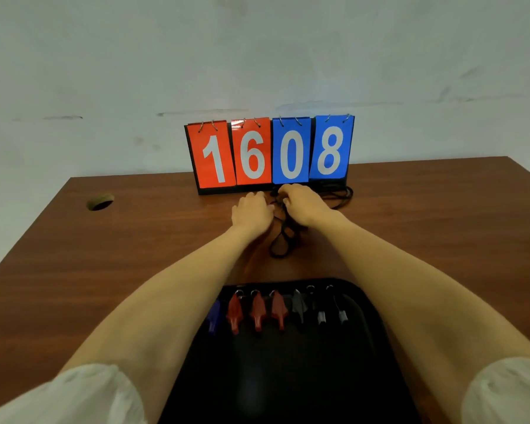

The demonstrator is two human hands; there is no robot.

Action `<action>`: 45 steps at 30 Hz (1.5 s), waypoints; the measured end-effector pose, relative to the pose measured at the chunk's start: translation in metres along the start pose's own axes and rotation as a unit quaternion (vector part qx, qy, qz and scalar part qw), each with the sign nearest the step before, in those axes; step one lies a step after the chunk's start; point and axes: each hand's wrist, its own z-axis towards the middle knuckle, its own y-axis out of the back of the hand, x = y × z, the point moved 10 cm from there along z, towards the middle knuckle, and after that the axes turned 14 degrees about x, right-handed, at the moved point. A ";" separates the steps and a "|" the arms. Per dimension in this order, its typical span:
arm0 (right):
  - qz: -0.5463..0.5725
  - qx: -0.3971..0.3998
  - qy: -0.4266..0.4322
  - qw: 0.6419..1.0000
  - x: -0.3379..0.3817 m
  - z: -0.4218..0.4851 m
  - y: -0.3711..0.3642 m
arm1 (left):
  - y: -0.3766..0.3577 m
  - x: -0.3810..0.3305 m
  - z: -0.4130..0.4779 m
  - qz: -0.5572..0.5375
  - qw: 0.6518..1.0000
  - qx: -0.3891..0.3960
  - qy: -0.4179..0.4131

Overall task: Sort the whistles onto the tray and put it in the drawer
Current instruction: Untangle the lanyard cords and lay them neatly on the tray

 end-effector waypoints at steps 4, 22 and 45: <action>-0.014 0.001 -0.033 0.999 -0.016 0.015 -0.012 | -0.012 -0.004 0.017 0.052 0.998 -0.022 0.005; 0.007 -0.102 0.027 0.994 0.048 -0.078 0.071 | 0.047 -0.036 -0.070 -0.279 0.949 0.005 -0.145; -0.047 -0.303 0.067 0.950 0.123 -0.336 0.272 | 0.200 -0.137 -0.279 -0.224 0.928 -0.069 -0.288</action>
